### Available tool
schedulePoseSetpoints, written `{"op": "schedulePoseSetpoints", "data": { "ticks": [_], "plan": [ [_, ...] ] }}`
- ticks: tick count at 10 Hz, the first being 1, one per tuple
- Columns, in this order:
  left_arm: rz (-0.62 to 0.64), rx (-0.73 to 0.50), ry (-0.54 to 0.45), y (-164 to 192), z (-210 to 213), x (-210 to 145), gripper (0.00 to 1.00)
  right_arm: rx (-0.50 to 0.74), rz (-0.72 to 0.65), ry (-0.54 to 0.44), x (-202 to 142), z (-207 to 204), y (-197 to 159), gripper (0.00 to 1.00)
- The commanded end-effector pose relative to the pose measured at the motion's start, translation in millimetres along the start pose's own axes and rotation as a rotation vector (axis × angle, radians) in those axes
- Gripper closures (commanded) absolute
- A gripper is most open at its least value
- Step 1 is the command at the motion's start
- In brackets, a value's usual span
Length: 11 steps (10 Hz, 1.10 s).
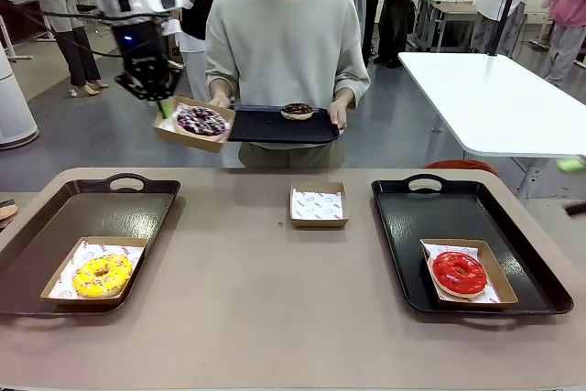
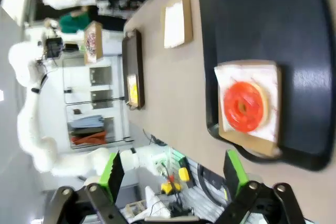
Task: Individually package the donuts and arrange them on the tray.
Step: Place the picked Paper togo box on the Handle tray while simultaneously picking up another Paper togo box from the table with the other hand.
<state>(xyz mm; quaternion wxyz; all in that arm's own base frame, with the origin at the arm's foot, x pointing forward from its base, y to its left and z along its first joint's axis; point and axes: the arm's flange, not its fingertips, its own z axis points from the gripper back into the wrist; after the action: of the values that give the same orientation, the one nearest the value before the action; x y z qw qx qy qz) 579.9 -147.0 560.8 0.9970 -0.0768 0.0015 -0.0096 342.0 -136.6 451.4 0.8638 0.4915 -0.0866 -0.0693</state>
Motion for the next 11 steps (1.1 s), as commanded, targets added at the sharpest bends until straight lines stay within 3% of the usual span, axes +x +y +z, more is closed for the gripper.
{"op": "schedulePoseSetpoints", "data": {
  "ticks": [1, 4, 7, 11],
  "plan": [
    [0.016, -0.03, 0.026, 41, -9, -30, 0.99, -0.164, -0.006, -0.008, 37, -56, 64, 0.0],
    [0.03, -0.055, 0.028, 84, -29, -51, 0.99, -0.359, 0.039, -0.05, 76, -146, 113, 0.0],
    [0.049, -0.053, 0.041, 113, -45, -67, 0.99, -0.51, 0.053, -0.043, 97, -226, 129, 0.0],
    [0.075, -0.032, 0.043, 127, -58, -70, 0.99, -0.604, 0.083, -0.026, 79, -268, 131, 0.0]
  ]
}}
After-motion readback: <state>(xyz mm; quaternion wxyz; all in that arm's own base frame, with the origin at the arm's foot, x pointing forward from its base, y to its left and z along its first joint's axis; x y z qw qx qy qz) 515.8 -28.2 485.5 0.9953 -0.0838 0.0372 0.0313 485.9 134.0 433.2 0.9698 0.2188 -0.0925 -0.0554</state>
